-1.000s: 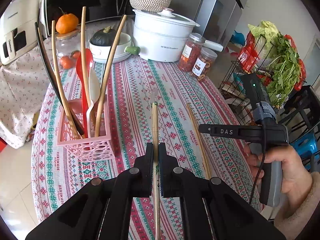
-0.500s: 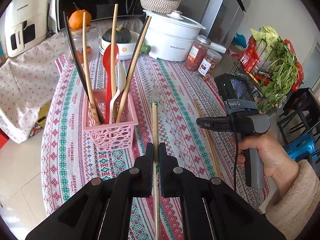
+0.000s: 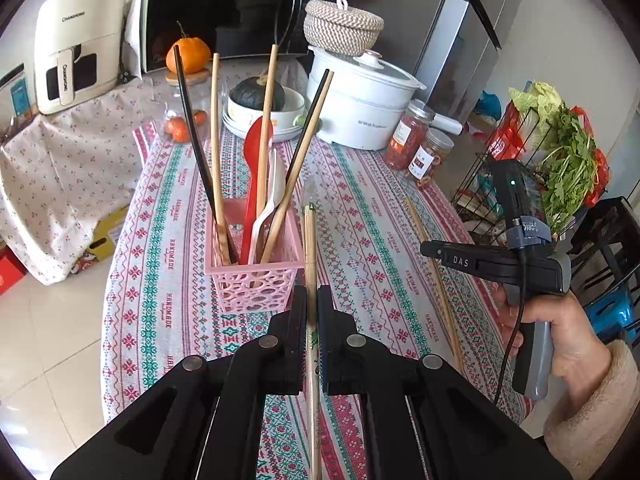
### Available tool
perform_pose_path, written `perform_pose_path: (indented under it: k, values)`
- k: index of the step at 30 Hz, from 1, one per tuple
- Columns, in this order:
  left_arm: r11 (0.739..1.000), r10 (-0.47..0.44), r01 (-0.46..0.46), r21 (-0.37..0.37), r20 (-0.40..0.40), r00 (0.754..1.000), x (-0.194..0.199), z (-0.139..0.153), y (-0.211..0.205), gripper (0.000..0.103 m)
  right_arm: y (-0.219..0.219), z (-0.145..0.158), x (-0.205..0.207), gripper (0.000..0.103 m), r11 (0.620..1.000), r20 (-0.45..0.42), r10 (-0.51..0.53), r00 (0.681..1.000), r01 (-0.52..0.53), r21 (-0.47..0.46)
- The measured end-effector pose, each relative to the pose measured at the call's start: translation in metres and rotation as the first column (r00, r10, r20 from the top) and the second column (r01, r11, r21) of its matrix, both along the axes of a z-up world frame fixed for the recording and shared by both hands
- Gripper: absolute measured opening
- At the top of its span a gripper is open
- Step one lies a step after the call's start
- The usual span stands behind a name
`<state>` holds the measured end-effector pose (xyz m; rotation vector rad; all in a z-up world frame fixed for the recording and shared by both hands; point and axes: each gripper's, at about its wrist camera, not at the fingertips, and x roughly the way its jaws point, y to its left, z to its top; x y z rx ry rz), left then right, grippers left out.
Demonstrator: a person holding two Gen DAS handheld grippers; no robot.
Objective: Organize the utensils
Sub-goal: 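Grasp and lift the last wooden chopstick with the right tool while the left tool holds its own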
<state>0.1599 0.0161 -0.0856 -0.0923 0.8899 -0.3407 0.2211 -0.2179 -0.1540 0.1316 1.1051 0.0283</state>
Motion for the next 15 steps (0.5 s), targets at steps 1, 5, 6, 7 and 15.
perform_pose_path:
  k: [1, 5, 6, 7, 15]
  values:
    - [1.0, 0.011, -0.011, -0.007, 0.017, 1.0, 0.0, 0.004, 0.003, 0.005, 0.0, 0.007, -0.004, 0.009, 1.0, 0.022, 0.003, 1.0, -0.003, 0.003]
    - [0.998, 0.057, -0.054, -0.044, 0.081, 0.995, -0.002, 0.02, 0.013, 0.005, 0.003, 0.035, -0.022, 0.009, 1.0, 0.114, 0.017, 0.993, -0.019, 0.016]
    - [0.997, 0.07, -0.065, -0.053, 0.1, 0.993, -0.002, 0.024, 0.015, 0.005, 0.005, 0.041, -0.025, 0.009, 1.0, 0.135, 0.018, 0.991, -0.021, 0.02]
    - [0.995, 0.082, -0.075, -0.062, 0.121, 0.989, -0.003, 0.027, 0.018, 0.005, 0.006, 0.046, -0.027, 0.009, 0.999, 0.154, 0.02, 0.988, -0.024, 0.026]
    - [0.977, 0.193, -0.158, -0.141, 0.294, 0.936, -0.007, 0.051, 0.035, 0.005, 0.016, 0.093, -0.061, 0.009, 0.996, 0.325, 0.04, 0.945, -0.062, 0.057]
